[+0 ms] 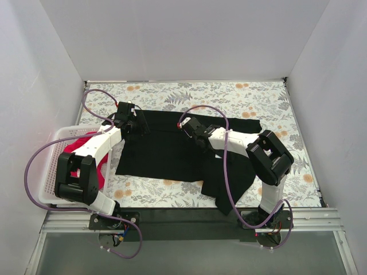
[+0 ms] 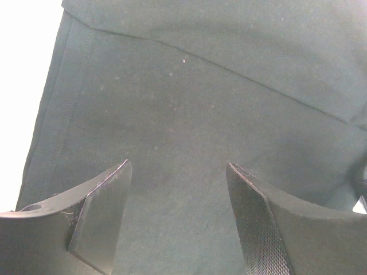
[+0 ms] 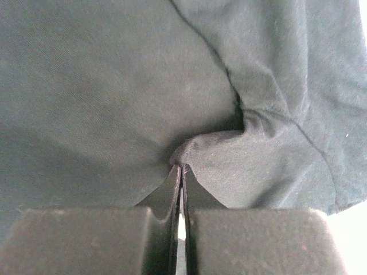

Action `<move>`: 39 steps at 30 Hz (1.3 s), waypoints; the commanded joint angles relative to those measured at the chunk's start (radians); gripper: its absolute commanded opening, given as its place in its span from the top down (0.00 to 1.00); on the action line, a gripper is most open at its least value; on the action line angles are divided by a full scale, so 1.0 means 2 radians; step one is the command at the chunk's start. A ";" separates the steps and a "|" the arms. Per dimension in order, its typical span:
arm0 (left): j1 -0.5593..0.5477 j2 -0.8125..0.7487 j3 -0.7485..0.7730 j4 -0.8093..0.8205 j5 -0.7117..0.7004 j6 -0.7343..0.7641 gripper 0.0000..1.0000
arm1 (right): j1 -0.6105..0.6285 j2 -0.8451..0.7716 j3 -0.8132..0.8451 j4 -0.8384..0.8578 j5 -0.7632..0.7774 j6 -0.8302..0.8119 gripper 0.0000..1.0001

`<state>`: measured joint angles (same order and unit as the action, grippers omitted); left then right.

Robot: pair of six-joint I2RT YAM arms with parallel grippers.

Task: Fold and stack the t-shirts
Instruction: Fold the tshirt

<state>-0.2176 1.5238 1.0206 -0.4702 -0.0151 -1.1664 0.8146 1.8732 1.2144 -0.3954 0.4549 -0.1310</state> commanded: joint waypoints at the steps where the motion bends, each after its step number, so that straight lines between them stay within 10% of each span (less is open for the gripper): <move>1: 0.002 -0.008 0.000 -0.003 -0.005 0.007 0.34 | 0.001 -0.014 0.029 0.005 -0.013 0.005 0.99; 11: 0.002 -0.003 0.001 -0.005 -0.001 0.009 0.34 | 0.001 0.002 0.050 -0.002 -0.046 0.016 0.98; 19: 0.002 0.015 0.021 0.001 -0.002 -0.003 0.34 | -0.035 -0.051 0.043 -0.002 -0.101 0.044 0.49; 33: 0.034 0.184 0.211 -0.007 -0.051 -0.010 0.37 | -0.427 -0.124 -0.057 0.083 -0.334 0.217 0.49; 39: 0.054 0.243 0.245 0.000 -0.045 -0.001 0.39 | -0.499 -0.073 -0.055 0.123 -0.389 0.237 0.52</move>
<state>-0.1284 1.9930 1.4654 -0.4702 -0.0895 -1.1847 -0.1532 1.6943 1.0973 -0.2390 -0.1959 0.2913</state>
